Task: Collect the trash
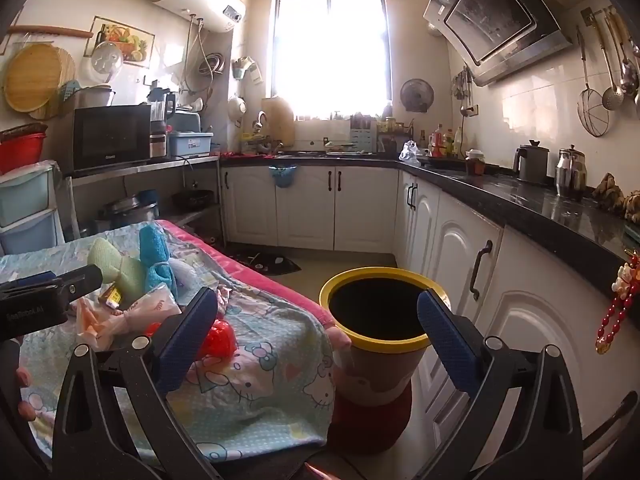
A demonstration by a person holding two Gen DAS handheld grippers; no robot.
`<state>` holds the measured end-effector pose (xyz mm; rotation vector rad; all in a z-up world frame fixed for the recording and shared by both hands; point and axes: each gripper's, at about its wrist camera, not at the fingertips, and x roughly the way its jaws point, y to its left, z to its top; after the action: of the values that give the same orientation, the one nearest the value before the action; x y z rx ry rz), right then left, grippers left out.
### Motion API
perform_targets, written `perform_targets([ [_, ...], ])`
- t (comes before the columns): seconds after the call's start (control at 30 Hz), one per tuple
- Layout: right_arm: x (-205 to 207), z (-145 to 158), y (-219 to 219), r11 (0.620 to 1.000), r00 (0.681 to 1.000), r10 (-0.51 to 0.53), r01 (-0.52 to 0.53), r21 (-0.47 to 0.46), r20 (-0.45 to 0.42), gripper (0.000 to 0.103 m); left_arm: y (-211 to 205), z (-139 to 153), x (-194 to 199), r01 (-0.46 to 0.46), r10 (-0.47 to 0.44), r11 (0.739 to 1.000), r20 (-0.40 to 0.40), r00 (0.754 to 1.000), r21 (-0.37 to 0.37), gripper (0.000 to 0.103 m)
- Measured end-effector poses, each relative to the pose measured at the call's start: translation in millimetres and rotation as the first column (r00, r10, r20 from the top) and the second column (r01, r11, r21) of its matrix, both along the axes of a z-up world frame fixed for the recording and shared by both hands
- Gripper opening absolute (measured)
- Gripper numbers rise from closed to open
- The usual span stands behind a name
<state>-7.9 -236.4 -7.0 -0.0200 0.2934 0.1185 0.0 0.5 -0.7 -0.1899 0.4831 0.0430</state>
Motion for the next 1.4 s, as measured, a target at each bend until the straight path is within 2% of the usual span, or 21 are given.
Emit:
perform_targets([
  [1.4, -4.7, 4.2, 4.1, 1.0, 1.0, 0.018, -0.018, -0.011, 0.018, 0.097, -3.6, 7.8, -4.2, -0.016, 0.015, 0.999, 0.036, 0.999, 0.032, 0.093],
])
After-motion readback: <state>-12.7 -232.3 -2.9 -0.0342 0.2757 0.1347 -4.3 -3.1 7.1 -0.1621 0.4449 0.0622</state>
